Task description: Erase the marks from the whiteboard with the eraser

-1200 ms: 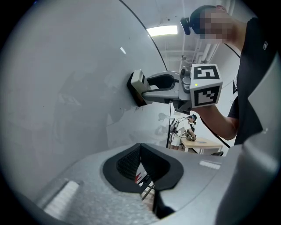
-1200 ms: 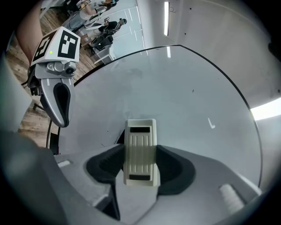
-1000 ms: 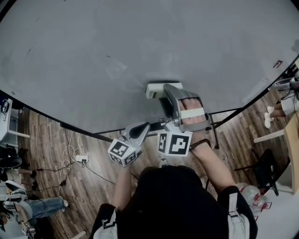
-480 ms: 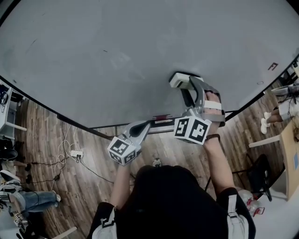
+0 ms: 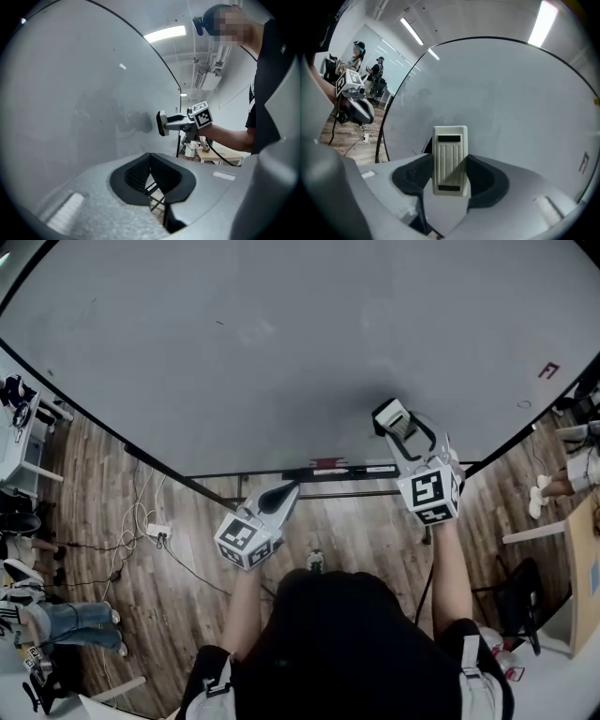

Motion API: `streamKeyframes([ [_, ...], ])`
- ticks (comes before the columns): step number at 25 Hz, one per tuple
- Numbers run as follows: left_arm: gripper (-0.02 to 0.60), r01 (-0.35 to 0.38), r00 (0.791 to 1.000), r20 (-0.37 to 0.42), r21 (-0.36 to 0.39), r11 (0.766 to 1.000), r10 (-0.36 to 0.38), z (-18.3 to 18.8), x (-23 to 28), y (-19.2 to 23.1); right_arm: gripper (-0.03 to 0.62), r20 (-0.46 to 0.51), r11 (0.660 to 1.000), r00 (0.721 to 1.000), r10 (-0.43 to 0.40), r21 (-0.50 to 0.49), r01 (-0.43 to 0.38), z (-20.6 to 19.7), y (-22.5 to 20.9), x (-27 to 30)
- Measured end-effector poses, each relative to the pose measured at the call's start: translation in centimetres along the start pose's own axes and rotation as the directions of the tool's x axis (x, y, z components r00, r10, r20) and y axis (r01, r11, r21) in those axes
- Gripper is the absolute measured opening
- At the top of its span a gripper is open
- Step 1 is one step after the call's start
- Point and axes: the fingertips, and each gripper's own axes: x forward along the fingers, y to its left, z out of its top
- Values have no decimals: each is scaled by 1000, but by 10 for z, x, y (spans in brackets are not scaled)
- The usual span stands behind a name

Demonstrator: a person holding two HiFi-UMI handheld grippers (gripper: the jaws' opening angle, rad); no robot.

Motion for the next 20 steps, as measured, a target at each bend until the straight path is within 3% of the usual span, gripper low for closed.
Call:
streamKeyframes([
  [3,11,-2,1000,2,-1,1000,2,1,-4,-16,230,16,989,997,82,121,-83,-32,23,-18],
  [5,11,0,1000,-2,1,1000,0,-2,-7,-29,230,63,964,986,151,212,-162,-44,45,-32],
  [8,11,2,1000,-10,-4,1000,-3,-9,-13,-49,230,189,892,949,254,333,-305,-49,80,-58],
  [12,11,0,1000,-17,-15,1000,-1,-20,-22,-75,230,328,790,880,343,407,-459,-50,118,-93],
  [15,11,-6,1000,-14,-22,1000,5,-27,-28,-95,230,371,742,854,364,439,-507,-57,131,-115],
  [20,11,-21,1000,-17,-33,999,21,-39,-41,-120,230,382,730,844,376,439,-524,-68,141,-140],
])
